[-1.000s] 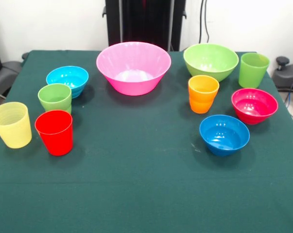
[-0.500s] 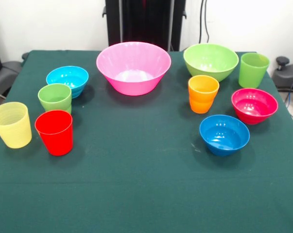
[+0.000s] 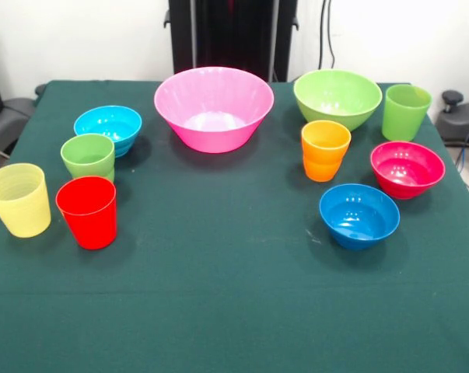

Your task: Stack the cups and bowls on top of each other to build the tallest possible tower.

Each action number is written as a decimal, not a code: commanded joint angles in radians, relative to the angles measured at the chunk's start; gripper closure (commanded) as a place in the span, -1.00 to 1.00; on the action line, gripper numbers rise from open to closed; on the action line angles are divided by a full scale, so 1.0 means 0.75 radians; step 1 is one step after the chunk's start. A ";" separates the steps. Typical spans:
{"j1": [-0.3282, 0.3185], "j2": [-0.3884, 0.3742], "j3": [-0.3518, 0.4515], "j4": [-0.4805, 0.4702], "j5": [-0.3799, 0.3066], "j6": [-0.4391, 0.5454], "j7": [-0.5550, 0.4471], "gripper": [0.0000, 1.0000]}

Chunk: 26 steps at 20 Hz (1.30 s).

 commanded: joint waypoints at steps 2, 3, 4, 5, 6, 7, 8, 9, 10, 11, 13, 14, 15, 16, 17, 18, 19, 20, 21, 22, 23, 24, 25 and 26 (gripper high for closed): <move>-0.056 0.137 0.180 0.179 -0.110 -0.217 -0.357 -1.00; -0.065 0.146 0.189 0.186 -0.113 -0.235 -0.355 -1.00; -0.074 0.154 0.200 0.190 -0.122 -0.249 -0.348 -1.00; -0.081 0.165 0.212 0.192 -0.128 -0.264 -0.339 -1.00; -0.089 0.172 0.222 0.196 -0.135 -0.277 -0.330 -1.00; -0.097 0.174 0.234 0.202 -0.138 -0.288 -0.325 -1.00; -0.103 0.179 0.244 0.202 -0.149 -0.292 -0.314 -1.00; -0.109 0.186 0.254 0.202 -0.160 -0.299 -0.302 -1.00; -0.115 0.187 0.262 0.201 -0.168 -0.296 -0.293 -1.00; -0.122 0.188 0.273 0.202 -0.174 -0.294 -0.288 -1.00; -0.137 0.197 0.296 0.204 -0.185 -0.301 -0.274 -1.00; -0.143 0.206 0.304 0.205 -0.198 -0.314 -0.263 -1.00; -0.148 0.221 0.312 0.205 -0.213 -0.331 -0.251 -1.00; -0.157 0.234 0.321 0.209 -0.227 -0.350 -0.244 -1.00; -0.167 0.245 0.330 0.216 -0.234 -0.373 -0.238 -1.00; -0.179 0.259 0.342 0.221 -0.245 -0.394 -0.232 -1.00; -0.182 0.281 0.345 0.218 -0.263 -0.418 -0.217 -1.00; -0.186 0.301 0.351 0.217 -0.284 -0.442 -0.199 -1.00; -0.188 0.315 0.350 0.219 -0.306 -0.464 -0.184 -1.00; -0.194 0.333 0.356 0.220 -0.329 -0.489 -0.167 -1.00; -0.198 0.352 0.357 0.219 -0.353 -0.513 -0.152 -1.00; -0.200 0.373 0.355 0.216 -0.380 -0.538 -0.137 -1.00; -0.205 0.392 0.355 0.217 -0.405 -0.565 -0.125 -1.00; -0.210 0.411 0.353 0.215 -0.429 -0.587 -0.114 -1.00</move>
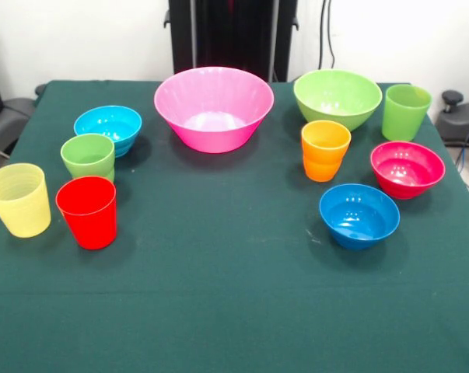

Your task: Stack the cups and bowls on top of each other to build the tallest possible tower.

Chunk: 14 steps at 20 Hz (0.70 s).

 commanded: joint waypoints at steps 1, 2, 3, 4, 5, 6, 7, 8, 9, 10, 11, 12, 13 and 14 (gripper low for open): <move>-0.027 0.214 0.107 0.088 -0.219 -0.232 -0.106 -1.00; -0.035 0.232 0.110 0.088 -0.238 -0.255 -0.098 -1.00; -0.042 0.255 0.111 0.089 -0.258 -0.284 -0.086 -1.00; -0.046 0.273 0.110 0.086 -0.278 -0.303 -0.074 -1.00; -0.049 0.285 0.109 0.086 -0.294 -0.317 -0.065 -1.00; -0.052 0.297 0.110 0.084 -0.311 -0.329 -0.051 -1.00; -0.053 0.307 0.108 0.083 -0.324 -0.339 -0.043 -1.00; -0.054 0.317 0.107 0.082 -0.340 -0.352 -0.030 -1.00; -0.053 0.325 0.105 0.081 -0.350 -0.361 -0.021 -1.00; -0.047 0.337 0.096 0.076 -0.367 -0.374 -0.005 -1.00; -0.038 0.356 0.080 0.069 -0.393 -0.388 0.006 -1.00; -0.027 0.369 0.065 0.060 -0.417 -0.392 0.014 -1.00; -0.018 0.383 0.053 0.052 -0.438 -0.401 0.024 -1.00; -0.017 0.391 0.050 0.050 -0.449 -0.408 0.031 -1.00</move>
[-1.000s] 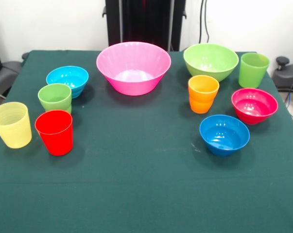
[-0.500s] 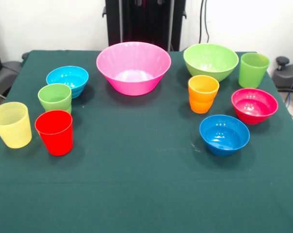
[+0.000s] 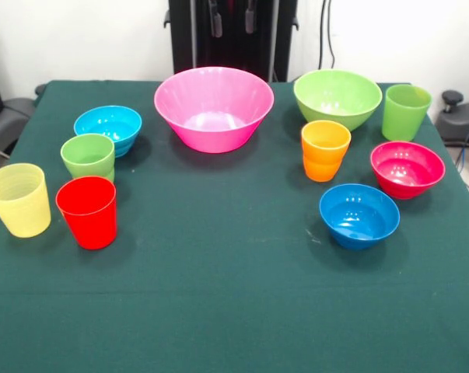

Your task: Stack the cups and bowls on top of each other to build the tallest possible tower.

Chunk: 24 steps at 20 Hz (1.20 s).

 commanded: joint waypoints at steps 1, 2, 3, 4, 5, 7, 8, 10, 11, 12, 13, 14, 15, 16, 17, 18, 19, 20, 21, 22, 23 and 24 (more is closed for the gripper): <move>0.031 0.163 0.037 0.051 -0.179 -0.105 0.031 -1.00; 0.024 0.167 0.042 0.051 -0.186 -0.105 0.031 -1.00; 0.018 0.169 0.050 0.053 -0.189 -0.105 0.032 -1.00; 0.017 0.175 0.050 0.050 -0.196 -0.108 0.036 -1.00; 0.023 0.183 0.045 0.043 -0.204 -0.113 0.045 -1.00; 0.021 0.189 0.047 0.039 -0.213 -0.112 0.048 -1.00; 0.011 0.182 0.057 0.042 -0.210 -0.103 0.045 -1.00; -0.002 0.166 0.074 0.050 -0.199 -0.085 0.039 -1.00; -0.003 0.165 0.078 0.048 -0.198 -0.079 0.037 -1.00; -0.002 0.169 0.076 0.045 -0.201 -0.080 0.038 -1.00; -0.001 0.174 0.074 0.041 -0.206 -0.082 0.037 -1.00; -0.003 0.176 0.074 0.038 -0.211 -0.081 0.033 -1.00; -0.007 0.175 0.075 0.040 -0.213 -0.080 0.030 -1.00; -0.014 0.172 0.081 0.040 -0.210 -0.075 0.024 -1.00; -0.020 0.169 0.089 0.041 -0.204 -0.067 0.018 -1.00; -0.025 0.166 0.095 0.042 -0.200 -0.063 0.014 -1.00; -0.031 0.161 0.102 0.044 -0.195 -0.056 0.009 -1.00; -0.035 0.159 0.106 0.045 -0.193 -0.053 0.006 -1.00; -0.031 0.164 0.106 0.039 -0.192 -0.051 0.008 -1.00; -0.033 0.164 0.109 0.038 -0.190 -0.048 0.006 -1.00; -0.034 0.166 0.110 0.035 -0.190 -0.047 0.005 -1.00; -0.035 0.168 0.111 0.033 -0.190 -0.046 0.004 -1.00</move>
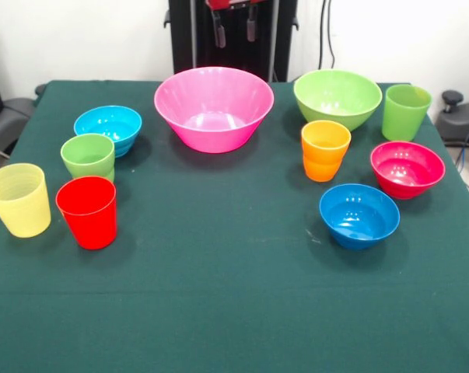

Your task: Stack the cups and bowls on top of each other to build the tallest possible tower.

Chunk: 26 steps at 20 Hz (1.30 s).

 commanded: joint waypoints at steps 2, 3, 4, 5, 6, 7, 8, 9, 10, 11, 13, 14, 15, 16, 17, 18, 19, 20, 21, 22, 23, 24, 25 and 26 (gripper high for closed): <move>-0.005 0.057 0.102 0.032 -0.087 -0.013 0.009 -1.00; -0.004 0.056 0.099 0.034 -0.090 -0.016 0.010 -1.00; -0.003 0.052 0.100 0.035 -0.088 -0.014 0.010 -1.00; -0.004 0.048 0.102 0.037 -0.085 -0.011 0.009 -1.00; -0.006 0.043 0.106 0.040 -0.080 -0.007 0.008 -1.00; -0.008 0.040 0.107 0.041 -0.079 -0.004 0.006 -1.00; -0.012 0.037 0.112 0.043 -0.077 -0.001 0.003 -1.00; -0.017 0.035 0.116 0.044 -0.075 0.002 -0.001 -1.00; -0.022 0.033 0.120 0.044 -0.074 0.007 -0.005 -1.00; -0.025 0.032 0.124 0.045 -0.073 0.009 -0.008 -1.00; -0.042 0.025 0.141 0.047 -0.066 0.022 -0.020 -1.00; -0.052 0.022 0.150 0.049 -0.063 0.028 -0.026 -1.00; -0.067 0.016 0.159 0.054 -0.061 0.034 -0.035 -1.00; -0.075 0.013 0.165 0.055 -0.061 0.040 -0.038 -1.00; -0.088 0.005 0.178 0.055 -0.055 0.053 -0.047 -1.00; -0.104 -0.002 0.192 0.059 -0.050 0.064 -0.056 -1.00; -0.124 -0.011 0.211 0.064 -0.041 0.078 -0.069 -1.00; -0.143 -0.019 0.231 0.069 -0.032 0.092 -0.082 -1.00; -0.157 -0.025 0.247 0.072 -0.026 0.102 -0.089 -1.00; -0.169 -0.029 0.261 0.075 -0.023 0.110 -0.095 -1.00; -0.174 -0.025 0.266 0.073 -0.027 0.112 -0.093 -1.00; -0.179 -0.021 0.273 0.073 -0.031 0.112 -0.090 -1.00; -0.181 -0.017 0.275 0.071 -0.036 0.111 -0.084 -1.00; -0.182 -0.012 0.278 0.070 -0.041 0.110 -0.078 -1.00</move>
